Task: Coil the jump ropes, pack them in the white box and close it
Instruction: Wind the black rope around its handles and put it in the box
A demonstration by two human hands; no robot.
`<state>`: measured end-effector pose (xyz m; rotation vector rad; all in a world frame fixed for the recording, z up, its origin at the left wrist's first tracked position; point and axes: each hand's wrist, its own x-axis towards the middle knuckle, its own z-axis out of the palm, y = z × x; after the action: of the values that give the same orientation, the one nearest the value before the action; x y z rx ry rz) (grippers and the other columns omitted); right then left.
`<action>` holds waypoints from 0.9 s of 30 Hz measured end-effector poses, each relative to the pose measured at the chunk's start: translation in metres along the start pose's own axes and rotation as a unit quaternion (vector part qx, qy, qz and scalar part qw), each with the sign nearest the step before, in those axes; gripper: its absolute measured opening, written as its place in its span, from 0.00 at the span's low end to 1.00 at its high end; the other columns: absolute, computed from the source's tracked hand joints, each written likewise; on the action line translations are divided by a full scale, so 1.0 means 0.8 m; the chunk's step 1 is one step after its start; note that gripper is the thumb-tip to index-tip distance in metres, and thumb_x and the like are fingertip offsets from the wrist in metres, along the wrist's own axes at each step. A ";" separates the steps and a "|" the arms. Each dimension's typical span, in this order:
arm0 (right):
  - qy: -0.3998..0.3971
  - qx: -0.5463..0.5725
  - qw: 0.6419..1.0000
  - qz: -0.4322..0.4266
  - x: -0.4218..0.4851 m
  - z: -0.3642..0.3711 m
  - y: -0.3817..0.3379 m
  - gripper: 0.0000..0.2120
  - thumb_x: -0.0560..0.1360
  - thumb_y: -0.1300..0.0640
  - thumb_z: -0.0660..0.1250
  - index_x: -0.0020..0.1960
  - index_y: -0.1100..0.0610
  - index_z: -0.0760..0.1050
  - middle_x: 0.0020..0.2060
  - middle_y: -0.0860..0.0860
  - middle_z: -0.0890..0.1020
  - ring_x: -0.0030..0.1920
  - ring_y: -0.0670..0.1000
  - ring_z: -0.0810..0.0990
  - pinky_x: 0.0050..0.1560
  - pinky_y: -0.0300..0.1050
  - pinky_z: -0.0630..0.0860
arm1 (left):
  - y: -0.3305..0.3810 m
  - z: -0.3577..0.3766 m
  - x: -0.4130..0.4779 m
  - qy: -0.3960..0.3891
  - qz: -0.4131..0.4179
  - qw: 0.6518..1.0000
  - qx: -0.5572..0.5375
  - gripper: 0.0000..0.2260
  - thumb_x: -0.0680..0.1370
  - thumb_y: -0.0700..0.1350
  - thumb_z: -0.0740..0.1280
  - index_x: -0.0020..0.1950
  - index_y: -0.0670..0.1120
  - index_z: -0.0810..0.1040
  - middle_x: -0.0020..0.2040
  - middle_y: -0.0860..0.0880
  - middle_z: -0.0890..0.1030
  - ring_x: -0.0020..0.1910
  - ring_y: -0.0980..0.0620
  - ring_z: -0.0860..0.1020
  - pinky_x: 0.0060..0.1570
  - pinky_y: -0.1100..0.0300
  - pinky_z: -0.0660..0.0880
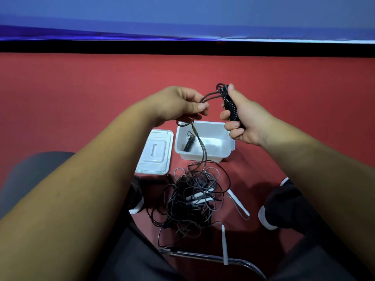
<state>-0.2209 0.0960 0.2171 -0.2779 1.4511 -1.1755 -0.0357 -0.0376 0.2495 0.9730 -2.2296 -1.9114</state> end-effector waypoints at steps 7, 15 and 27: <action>-0.014 0.015 1.000 0.008 0.001 -0.002 -0.003 0.17 0.78 0.36 0.67 0.50 0.49 0.69 0.34 0.45 0.72 0.27 0.46 0.57 0.26 0.36 0.49 | -0.013 0.004 0.002 -0.023 -0.061 0.993 0.094 0.06 0.80 0.33 0.71 0.52 0.44 0.79 0.49 0.44 0.87 0.48 0.42 0.87 0.43 0.50 0.77; -0.054 0.047 0.997 0.012 -0.004 0.002 -0.009 0.15 0.81 0.41 0.62 0.51 0.53 0.72 0.33 0.46 0.70 0.24 0.44 0.56 0.23 0.35 0.49 | -0.016 0.010 0.006 0.077 -0.074 0.993 0.047 0.05 0.84 0.40 0.68 0.53 0.39 0.75 0.41 0.39 0.77 0.44 0.37 0.87 0.41 0.46 0.84; -0.049 0.121 0.991 -0.006 -0.005 -0.010 -0.020 0.19 0.83 0.40 0.60 0.50 0.56 0.75 0.33 0.46 0.72 0.22 0.42 0.58 0.21 0.37 0.48 | -0.008 -0.001 0.011 0.028 0.083 0.988 -0.124 0.15 0.88 0.49 0.59 0.60 0.42 0.83 0.41 0.49 0.80 0.34 0.55 0.67 0.37 0.61 0.68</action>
<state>-0.2340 0.0955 0.2303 -0.1732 1.2087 -1.3152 -0.0401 -0.0429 0.2406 0.7695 -1.9166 -1.9969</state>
